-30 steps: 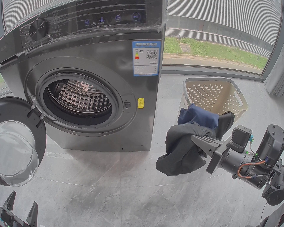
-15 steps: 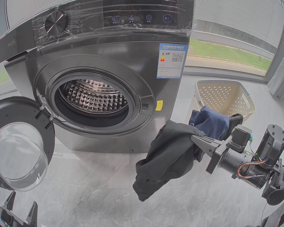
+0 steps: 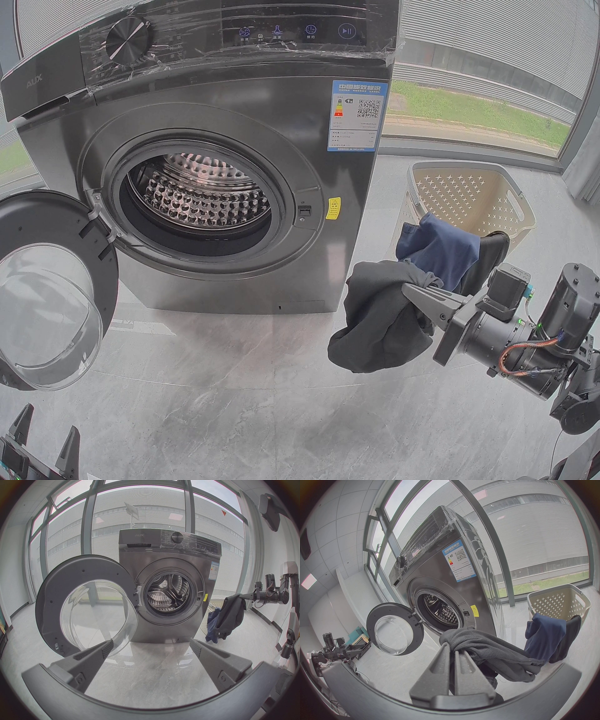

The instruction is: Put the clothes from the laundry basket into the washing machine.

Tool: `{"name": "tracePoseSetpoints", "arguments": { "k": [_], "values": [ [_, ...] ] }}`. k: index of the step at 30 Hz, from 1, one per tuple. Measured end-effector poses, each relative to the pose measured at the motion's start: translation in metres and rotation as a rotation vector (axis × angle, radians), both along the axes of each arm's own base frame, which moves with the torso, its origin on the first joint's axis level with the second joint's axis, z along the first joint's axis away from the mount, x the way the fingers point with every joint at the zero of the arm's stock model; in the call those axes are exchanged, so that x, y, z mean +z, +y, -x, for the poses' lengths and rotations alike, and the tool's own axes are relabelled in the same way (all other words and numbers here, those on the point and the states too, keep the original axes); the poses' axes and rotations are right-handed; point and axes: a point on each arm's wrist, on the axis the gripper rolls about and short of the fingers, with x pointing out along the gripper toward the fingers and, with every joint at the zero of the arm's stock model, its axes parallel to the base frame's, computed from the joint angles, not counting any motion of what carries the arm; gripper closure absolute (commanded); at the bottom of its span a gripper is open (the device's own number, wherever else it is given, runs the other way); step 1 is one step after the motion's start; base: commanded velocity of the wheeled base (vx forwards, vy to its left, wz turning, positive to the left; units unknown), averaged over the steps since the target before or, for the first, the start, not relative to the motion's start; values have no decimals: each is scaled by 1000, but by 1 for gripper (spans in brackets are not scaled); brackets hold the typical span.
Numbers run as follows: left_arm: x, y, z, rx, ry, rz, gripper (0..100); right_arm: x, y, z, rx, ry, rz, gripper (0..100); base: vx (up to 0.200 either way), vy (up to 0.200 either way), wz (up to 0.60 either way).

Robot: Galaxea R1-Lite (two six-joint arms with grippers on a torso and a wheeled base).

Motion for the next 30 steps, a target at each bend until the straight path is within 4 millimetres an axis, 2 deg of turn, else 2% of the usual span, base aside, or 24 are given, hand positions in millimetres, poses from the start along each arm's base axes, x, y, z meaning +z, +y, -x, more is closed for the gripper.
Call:
{"name": "tracePoseSetpoints", "arguments": {
  "k": [19,28,30],
  "values": [
    [0,0,0,0,0,0,0,1,-8,-7,-48,-13,9,100,0,200,0],
    [0,0,0,-1,0,0,0,1,-13,-11,-77,-15,11,100,0,0,0],
    [0,0,0,0,0,0,0,0,-14,-11,-79,-12,13,100,-200,0,0]
  ]
}}
